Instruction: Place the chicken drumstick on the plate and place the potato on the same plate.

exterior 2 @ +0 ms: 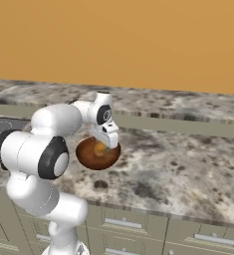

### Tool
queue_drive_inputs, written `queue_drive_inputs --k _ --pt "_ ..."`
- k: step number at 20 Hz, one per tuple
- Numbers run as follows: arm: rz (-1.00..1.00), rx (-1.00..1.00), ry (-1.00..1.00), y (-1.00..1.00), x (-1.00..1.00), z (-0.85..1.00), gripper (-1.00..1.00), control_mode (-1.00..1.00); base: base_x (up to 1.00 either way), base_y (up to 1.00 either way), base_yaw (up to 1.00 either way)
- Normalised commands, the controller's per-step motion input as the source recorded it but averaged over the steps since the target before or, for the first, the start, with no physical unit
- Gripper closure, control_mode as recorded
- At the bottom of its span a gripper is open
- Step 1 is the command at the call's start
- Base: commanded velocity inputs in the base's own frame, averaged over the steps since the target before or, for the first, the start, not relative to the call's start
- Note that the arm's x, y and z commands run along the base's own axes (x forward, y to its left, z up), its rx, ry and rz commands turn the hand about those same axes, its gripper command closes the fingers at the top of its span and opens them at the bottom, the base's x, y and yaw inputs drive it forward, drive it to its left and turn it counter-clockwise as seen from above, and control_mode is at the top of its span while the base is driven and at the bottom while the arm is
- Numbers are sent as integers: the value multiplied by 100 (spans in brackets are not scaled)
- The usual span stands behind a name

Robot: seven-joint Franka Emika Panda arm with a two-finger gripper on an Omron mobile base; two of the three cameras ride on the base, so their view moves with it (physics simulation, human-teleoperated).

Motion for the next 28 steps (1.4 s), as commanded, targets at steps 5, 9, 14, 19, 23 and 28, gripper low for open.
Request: queue_drive_inputs --k 5,9,14,19,23,28 --pt "0 0 0 0 -48 85 100 -100 0 0 0" --pt "0 0 0 7 -65 80 100 -100 0 0 0" --pt "3 0 0 26 -40 67 100 -100 0 0 0" --pt "12 0 0 16 -27 47 100 -100 0 0 0" --pt "15 0 0 6 -35 24 100 -100 0 0 0" --pt "16 2 -1 17 -45 9 100 -100 0 0 0"
